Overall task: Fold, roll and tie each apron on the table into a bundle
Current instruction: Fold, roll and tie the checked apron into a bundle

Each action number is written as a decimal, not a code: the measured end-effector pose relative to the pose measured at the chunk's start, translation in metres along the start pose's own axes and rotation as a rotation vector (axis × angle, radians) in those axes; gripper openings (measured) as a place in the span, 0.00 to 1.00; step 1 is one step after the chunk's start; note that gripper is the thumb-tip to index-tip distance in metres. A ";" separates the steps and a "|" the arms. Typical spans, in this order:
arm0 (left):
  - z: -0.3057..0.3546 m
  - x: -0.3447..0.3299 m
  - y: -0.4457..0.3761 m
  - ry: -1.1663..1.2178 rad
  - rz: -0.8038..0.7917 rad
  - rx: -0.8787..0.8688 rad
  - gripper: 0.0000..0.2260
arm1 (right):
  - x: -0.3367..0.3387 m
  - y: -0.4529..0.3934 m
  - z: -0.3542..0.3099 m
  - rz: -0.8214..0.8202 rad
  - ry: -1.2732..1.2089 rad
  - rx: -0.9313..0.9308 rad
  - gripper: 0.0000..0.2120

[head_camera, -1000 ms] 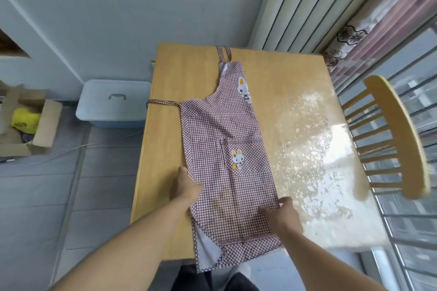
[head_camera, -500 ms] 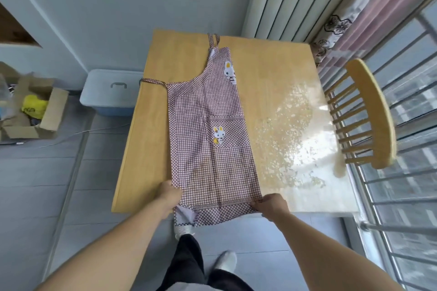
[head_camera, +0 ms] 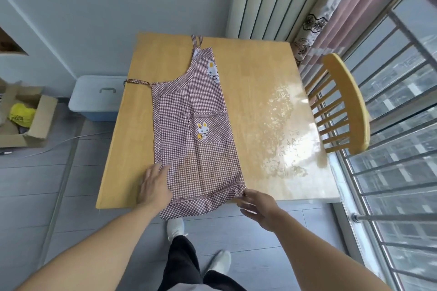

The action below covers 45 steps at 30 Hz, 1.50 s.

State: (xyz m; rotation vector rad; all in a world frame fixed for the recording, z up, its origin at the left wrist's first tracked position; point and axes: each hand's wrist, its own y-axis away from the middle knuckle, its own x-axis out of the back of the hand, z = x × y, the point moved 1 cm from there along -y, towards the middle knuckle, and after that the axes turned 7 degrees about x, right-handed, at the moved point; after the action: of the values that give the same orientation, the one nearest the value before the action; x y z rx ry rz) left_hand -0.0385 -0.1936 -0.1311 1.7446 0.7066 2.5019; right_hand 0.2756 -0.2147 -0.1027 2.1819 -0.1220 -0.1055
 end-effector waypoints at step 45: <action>0.048 -0.029 0.016 -0.076 -0.307 -0.063 0.43 | -0.026 -0.021 -0.007 0.277 0.592 0.173 0.35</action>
State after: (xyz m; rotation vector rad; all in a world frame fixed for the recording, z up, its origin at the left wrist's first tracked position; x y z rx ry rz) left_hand 0.0191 -0.1982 -0.1378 1.5650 0.8108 2.2191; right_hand 0.2519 -0.1938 -0.1148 2.2504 -0.0950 0.7246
